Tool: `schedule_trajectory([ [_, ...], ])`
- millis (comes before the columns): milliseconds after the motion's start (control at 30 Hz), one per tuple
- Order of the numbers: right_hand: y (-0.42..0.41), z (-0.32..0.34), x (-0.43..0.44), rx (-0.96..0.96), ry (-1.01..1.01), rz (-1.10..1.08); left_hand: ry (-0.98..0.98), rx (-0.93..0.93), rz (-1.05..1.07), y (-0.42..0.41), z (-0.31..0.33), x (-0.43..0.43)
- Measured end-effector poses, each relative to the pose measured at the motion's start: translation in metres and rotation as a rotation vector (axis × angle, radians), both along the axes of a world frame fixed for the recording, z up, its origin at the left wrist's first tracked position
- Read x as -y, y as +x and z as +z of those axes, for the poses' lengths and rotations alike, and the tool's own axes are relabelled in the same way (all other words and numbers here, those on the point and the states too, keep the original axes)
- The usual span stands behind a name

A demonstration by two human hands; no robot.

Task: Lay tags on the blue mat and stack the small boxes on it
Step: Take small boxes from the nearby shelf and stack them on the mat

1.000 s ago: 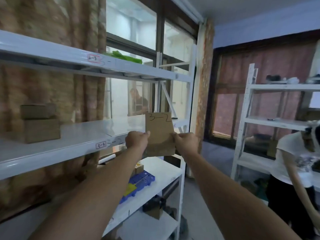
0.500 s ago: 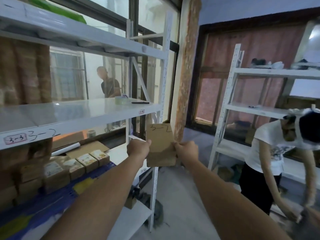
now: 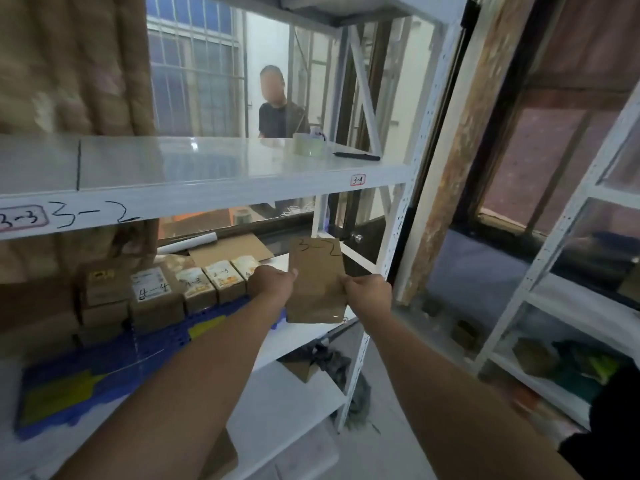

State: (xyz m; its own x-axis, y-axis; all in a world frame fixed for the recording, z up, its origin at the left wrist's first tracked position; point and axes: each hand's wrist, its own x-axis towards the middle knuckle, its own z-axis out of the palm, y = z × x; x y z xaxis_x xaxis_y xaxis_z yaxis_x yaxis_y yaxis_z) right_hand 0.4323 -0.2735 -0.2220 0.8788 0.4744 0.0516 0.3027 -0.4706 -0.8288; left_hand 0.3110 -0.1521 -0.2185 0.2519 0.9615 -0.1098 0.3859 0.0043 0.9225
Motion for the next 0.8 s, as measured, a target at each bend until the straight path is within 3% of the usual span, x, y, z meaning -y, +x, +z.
schedule_trajectory([
  [300, 0.02, -0.032, -0.134, -0.011, -0.075, 0.218, 0.021, -0.127, 0.188, 0.0, -0.038, -0.118],
  [533, 0.014, -0.036, -0.209, 0.013, -0.058, 0.362, 0.005, -0.117, 0.344, -0.024, -0.036, -0.162],
  [800, -0.001, -0.052, -0.287, 0.016, -0.114, 0.559, 0.075, -0.259, 0.448, -0.04, -0.046, -0.203],
])
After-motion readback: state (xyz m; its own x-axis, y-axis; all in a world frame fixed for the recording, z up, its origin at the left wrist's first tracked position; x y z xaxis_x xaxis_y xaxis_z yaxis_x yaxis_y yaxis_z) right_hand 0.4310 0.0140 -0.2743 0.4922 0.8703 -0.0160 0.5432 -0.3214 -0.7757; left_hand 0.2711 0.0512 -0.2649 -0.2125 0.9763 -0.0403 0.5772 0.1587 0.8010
